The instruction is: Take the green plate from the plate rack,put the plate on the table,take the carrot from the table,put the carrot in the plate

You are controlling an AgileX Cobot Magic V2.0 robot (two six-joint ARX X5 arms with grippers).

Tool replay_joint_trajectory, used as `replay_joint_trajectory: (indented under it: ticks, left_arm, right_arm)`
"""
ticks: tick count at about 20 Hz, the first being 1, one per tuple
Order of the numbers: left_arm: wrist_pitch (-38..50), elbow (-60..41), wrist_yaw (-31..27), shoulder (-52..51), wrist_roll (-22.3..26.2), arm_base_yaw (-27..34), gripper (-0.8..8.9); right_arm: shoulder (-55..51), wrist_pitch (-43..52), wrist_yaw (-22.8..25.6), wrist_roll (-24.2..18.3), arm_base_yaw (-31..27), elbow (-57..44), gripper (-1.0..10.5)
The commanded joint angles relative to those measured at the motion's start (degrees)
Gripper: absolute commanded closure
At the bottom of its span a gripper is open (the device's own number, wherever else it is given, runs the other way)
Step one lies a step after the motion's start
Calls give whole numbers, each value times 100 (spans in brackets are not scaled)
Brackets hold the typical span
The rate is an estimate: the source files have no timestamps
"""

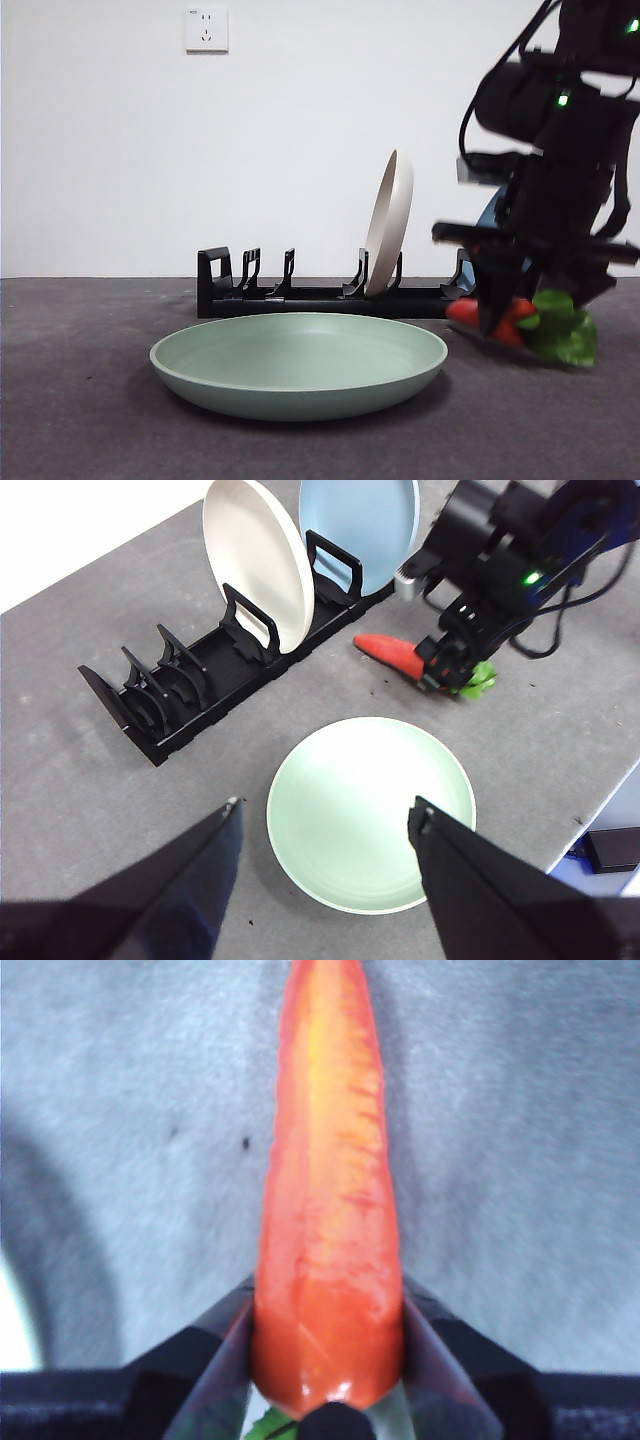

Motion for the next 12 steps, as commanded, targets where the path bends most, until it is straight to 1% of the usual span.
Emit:
replay_joint_trajectory:
  ticks: [1, 3, 4, 6, 9, 12]
  left_arm:
    - [37, -20, -26, -9, -37, 4, 528]
    - [52, -20, -24, -9, -37, 4, 529]
    - [70, -20, -24, -9, -39, 4, 529]
    - [87, -20, -22, -9, -39, 4, 529]
    - [76, -20, -15, -9, -39, 4, 529]
    - [72, -20, -7, -9, -39, 2, 529]
  right_arm:
    - [-588, -92, -17, -48, 170, -4, 959]
    - [-1084, -227, -44, -48, 461, -4, 959]
    - [-1272, -260, -146, -33, 660, -4, 959]
    - [-1436, -238, -170, 184, 1119, -4, 959]
    - [-1250, -79, -157, 348, 1816, -4, 959]
    - [-741, 247, -153, 422, 2308, -4, 959]
